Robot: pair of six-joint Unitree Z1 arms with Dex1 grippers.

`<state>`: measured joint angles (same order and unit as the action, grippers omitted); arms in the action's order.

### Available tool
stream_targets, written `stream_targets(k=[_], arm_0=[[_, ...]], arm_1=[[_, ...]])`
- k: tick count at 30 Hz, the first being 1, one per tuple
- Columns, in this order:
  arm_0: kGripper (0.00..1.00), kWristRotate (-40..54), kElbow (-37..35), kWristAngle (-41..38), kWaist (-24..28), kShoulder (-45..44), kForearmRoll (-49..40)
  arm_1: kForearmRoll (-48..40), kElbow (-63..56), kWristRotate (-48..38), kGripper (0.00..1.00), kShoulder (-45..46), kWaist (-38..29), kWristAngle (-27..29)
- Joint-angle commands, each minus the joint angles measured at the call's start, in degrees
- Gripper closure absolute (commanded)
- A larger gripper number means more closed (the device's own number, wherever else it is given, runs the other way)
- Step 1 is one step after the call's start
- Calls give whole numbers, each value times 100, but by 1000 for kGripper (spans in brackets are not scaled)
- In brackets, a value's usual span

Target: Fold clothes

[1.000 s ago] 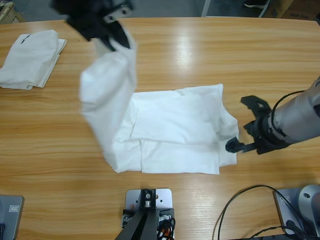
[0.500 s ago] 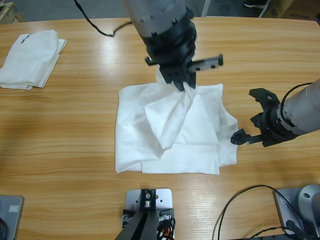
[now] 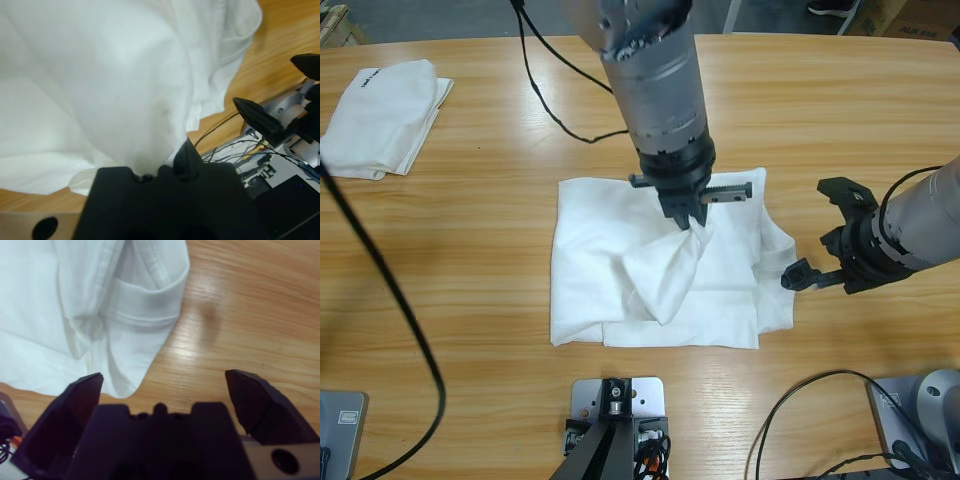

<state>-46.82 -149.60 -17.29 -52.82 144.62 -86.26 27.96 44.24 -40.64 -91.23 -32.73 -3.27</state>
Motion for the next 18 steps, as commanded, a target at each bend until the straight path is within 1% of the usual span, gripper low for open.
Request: stream_targets(k=[1, 6, 11, 18], arm_0=[[1000, -110, -3381, -425, -67, 638, 120], [1000, -122, -3502, -451, -79, 627, 595], [1000, -194, -3505, -454, -100, 638, 767], [1000, -194, -3505, -741, -158, 687, 1069]], arm_1=[[-59, -138, 73, 0, -295, 56, -43], [-63, -114, 73, 0, -349, 56, -53], [-101, -149, 65, 0, -369, 56, -60], [-115, -153, 56, 0, -365, 56, -34]])
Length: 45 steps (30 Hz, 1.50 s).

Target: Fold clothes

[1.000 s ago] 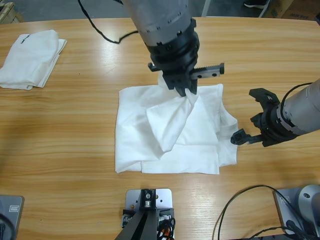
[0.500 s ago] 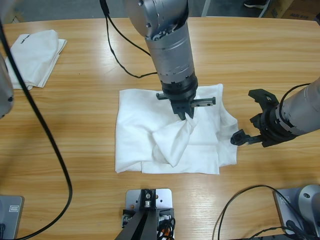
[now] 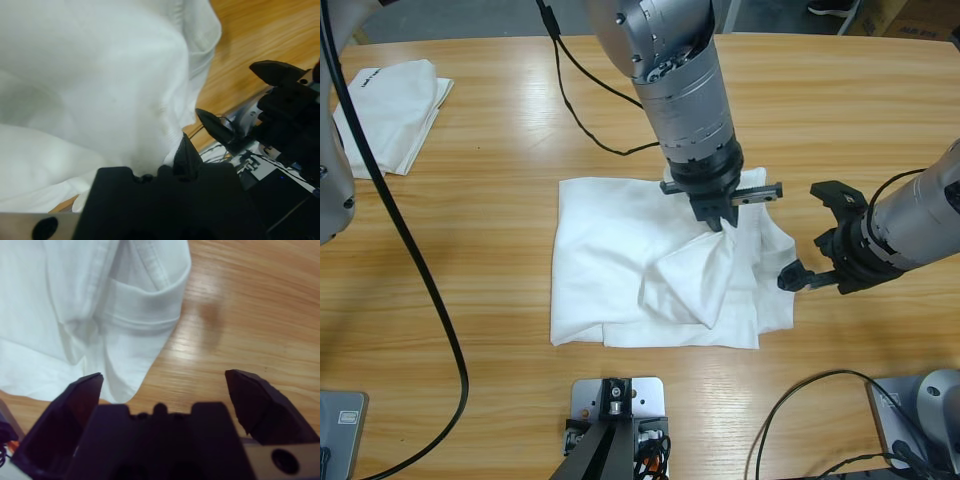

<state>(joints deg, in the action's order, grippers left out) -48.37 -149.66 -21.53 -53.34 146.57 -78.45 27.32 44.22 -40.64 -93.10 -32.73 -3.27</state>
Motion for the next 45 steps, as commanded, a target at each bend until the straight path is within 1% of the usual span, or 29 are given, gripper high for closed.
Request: stream_targets(k=[1, 4, 14, 19, 23, 31, 35, 36, 37, 38, 39, 41, 45], arm_0=[[1000, -78, -3500, -312, -107, 495, 360], [1000, -161, -3500, -317, -107, 509, 560], [1000, -284, -3508, -224, -107, 522, 674], [1000, -396, -3507, -220, -107, 532, 861], [1000, -447, -3508, -220, -107, 532, 954], [1000, -401, -3500, -208, -107, 539, 894], [1000, -428, -3503, -203, -116, 566, 910], [812, -488, -3508, -201, -124, 564, 914], [381, -503, -3508, -129, -144, 552, 917], [127, -459, -3510, -75, -165, 548, 979], [33, -431, -3510, -50, -177, 548, 1056], [29, -540, -3517, -13, -186, 541, 1197], [27, -792, -3517, 300, -195, 476, 1534]], arm_1=[[-57, -150, 56, 0, -189, 56, -39], [-92, -180, 56, 0, -216, 56, -55], [-104, -194, 47, 0, -231, -29, -41], [-90, -185, 35, 0, -226, -371, 311], [-6, -180, 12, 0, -84, -394, 559], [511, 91, 98, 0, 368, -255, 738], [574, 114, 108, 0, 449, -218, 731], [574, 114, 108, 0, 444, -217, 729], [572, 114, 108, 0, 442, -218, 722], [572, 114, 108, 0, 442, -217, 722], [572, 114, 108, 0, 442, -218, 722], [572, 101, 108, 0, 433, -217, 715], [581, 96, 108, 0, 475, -218, 727]])
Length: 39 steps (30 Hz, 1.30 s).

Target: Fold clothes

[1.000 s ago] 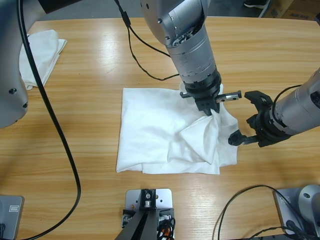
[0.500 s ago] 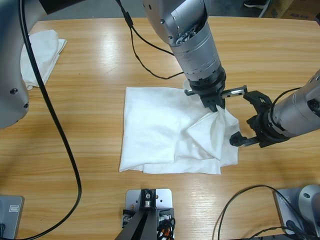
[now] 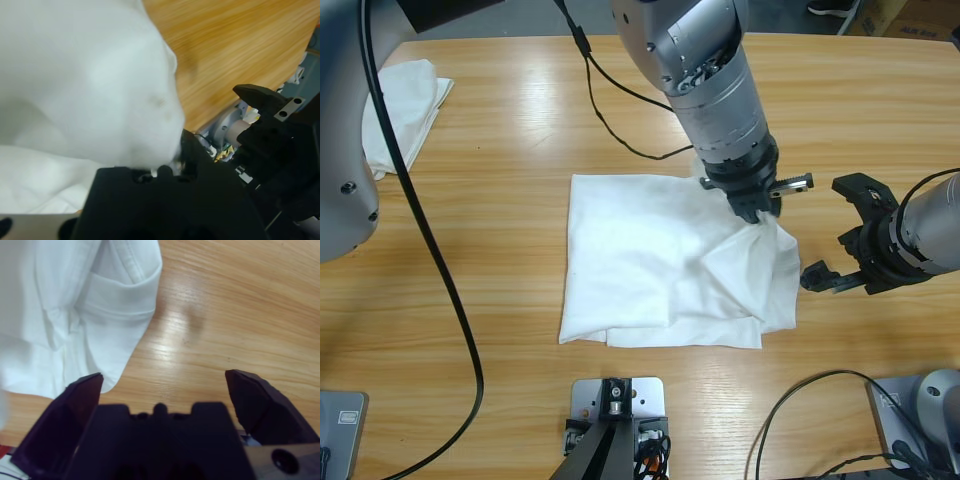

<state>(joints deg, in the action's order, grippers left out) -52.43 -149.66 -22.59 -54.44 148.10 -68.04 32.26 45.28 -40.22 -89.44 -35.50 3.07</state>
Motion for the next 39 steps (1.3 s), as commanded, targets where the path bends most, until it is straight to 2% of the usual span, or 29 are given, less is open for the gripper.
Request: stream_targets(k=[1, 7, 8, 11, 14, 18, 20, 22, 25, 29, 31, 36, 39], arm_0=[[27, -421, -3517, 487, -85, 302, 541], [27, -405, -3517, 833, -9, 13, 328], [26, -149, -3515, 854, 63, -85, 54], [9, 1036, -3510, 1018, 329, -431, -1484], [9, 1782, -3508, 1297, 381, -692, -2474], [6, 1973, -3484, 1492, 381, -860, -2715], [45, 1935, -3352, 1503, 381, -859, -2731], [54, 1817, -2701, 1541, 381, -1057, -2732], [54, 1548, -1007, 1976, 381, -1685, -2732], [51, 1006, 429, 2186, 372, -2202, -2715], [55, 780, 939, 2308, 380, -2409, -2701], [67, 744, 1632, 2320, 496, -2720, -2574], [69, 781, 2361, 2310, 504, -3010, -2142]], arm_1=[[93, -5, 67, 0, 128, 58, 104], [552, 381, 58, 0, 554, 59, 319], [634, 524, 58, 0, 673, 58, 334], [489, 629, 58, 0, 981, -166, -84], [464, 643, -190, 0, 1090, -568, 213], [351, 947, -367, 0, 529, -749, 255], [357, 1234, -513, 0, 104, -792, 268], [448, 1679, -568, 0, -306, -906, 394], [1149, 2616, -592, 0, -1162, -1011, 712], [1272, 2827, -617, 0, -1593, -1011, 809], [1260, 2828, -645, 0, -1811, -1011, 800], [1086, 2943, -652, 0, -2218, -1011, 709], [1063, 3016, -680, 0, -2391, -1011, 703]])
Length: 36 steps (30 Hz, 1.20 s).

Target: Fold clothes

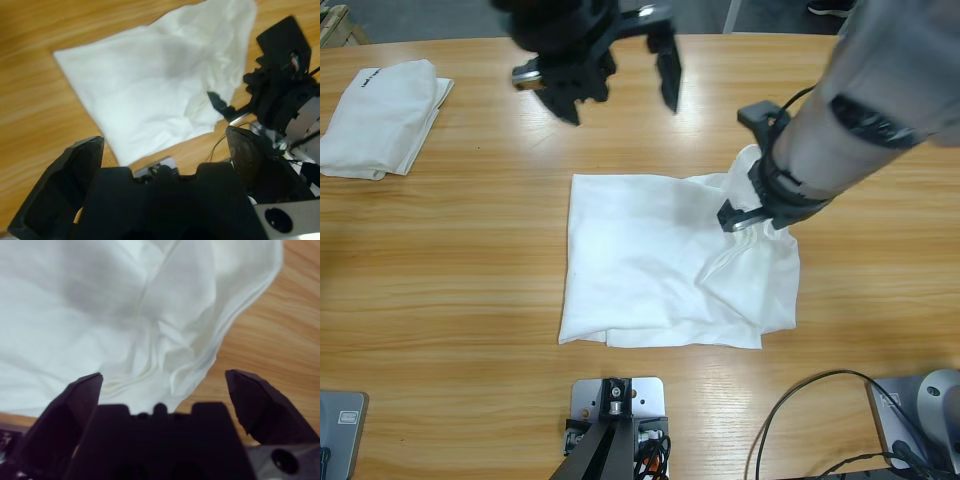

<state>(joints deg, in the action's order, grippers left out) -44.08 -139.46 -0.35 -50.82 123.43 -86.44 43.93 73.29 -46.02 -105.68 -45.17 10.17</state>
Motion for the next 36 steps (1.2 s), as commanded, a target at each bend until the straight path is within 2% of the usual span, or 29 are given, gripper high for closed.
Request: stream_targets(k=[1, 6, 12, 18, 24, 28, 31, 34, 36], arm_0=[[69, -74, 1650, 68, 142, -670, -84], [69, -248, 2905, 1, 142, -1180, 820], [69, -266, 3717, -192, 65, -1487, 1837], [69, -346, 3993, -246, -84, -1521, 2275], [69, -396, 4239, -229, -79, -1540, 2435], [69, -408, 4262, -229, -83, -1535, 2534], [69, -408, 4311, -229, -84, -1542, 2542], [69, -399, 4468, -229, -83, -1593, 2604], [69, -399, 4580, -234, -83, -1623, 2701]], arm_1=[[-104, 228, -100, 0, -812, -45, -6], [-23, 158, -100, 0, -1126, -45, 137], [158, -7, -114, 0, -1121, 152, 623], [494, -188, -413, 0, -1197, 493, 984], [1385, -289, -1195, 0, -919, 892, 1240], [1830, -315, -1406, 0, -655, 992, 1232], [1925, -296, -1545, 0, -429, 992, 1021], [1775, -255, -1519, 0, 58, 820, 645], [1329, -310, -1227, 0, 99, 616, 398]])
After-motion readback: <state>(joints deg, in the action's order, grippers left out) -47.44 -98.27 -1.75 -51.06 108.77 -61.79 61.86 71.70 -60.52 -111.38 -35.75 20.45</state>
